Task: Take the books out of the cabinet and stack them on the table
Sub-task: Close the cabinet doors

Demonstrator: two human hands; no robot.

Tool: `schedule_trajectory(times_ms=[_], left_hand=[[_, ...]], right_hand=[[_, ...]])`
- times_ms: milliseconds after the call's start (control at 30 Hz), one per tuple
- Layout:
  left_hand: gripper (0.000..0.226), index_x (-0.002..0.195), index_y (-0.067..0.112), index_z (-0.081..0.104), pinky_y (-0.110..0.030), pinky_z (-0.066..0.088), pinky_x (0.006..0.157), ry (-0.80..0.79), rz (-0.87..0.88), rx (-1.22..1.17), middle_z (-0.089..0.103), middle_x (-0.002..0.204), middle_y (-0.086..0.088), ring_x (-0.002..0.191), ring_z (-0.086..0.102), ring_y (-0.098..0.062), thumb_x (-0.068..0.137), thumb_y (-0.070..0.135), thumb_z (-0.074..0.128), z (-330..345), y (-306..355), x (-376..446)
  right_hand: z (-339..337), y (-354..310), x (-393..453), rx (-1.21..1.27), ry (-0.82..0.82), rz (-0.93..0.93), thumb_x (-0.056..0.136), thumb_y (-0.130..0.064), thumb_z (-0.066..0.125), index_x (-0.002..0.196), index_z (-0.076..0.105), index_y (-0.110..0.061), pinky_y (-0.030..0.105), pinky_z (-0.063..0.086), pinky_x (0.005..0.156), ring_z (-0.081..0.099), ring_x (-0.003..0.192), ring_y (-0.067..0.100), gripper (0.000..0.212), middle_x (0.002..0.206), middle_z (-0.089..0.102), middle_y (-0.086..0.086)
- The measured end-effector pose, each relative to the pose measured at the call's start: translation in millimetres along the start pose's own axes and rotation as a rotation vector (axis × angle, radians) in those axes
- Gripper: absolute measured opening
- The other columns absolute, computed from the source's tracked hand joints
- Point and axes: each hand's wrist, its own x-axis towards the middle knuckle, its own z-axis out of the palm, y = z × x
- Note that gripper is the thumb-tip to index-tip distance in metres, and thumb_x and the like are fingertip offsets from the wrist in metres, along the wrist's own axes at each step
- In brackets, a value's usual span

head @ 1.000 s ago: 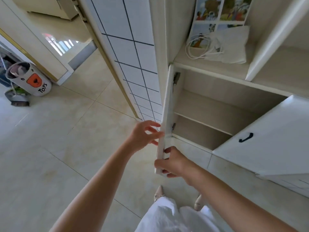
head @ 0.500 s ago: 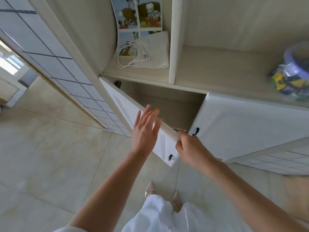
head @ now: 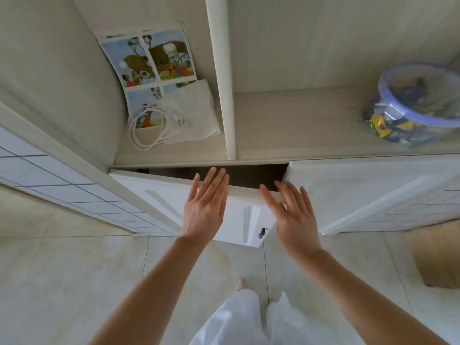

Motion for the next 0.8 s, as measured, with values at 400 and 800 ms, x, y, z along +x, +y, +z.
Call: schedule_trajectory(times_ms=[400,800], left_hand=[[0.054,0.148,0.005,0.034,-0.053,0.022,0.118,-0.018,-0.126,0.097,0.032,0.156,-0.009,0.146,0.027,-0.023,0.097,0.014,0.049,22.3,-1.8,20.6],[0.070,0.149,0.000,0.030,-0.055,0.021,0.118,-0.115,-0.142,0.138,0.029,0.157,-0.014,0.147,0.025,-0.025,0.086,0.014,0.057,25.6,-3.6,33.6]], right_hand=[[18.5,-11.9,43.5,-0.215,-0.050,0.124,0.075,-0.001,0.061,0.149,0.026,-0.003,0.052,0.023,0.117,0.022,0.145,0.038,0.082,0.155,0.027,0.022],[28.5,2.4,61.3,-0.261,-0.035,0.077,0.066,0.002,0.066,0.151,0.023,-0.009,0.054,0.018,0.117,0.026,0.144,0.035,0.096,0.155,0.029,0.019]])
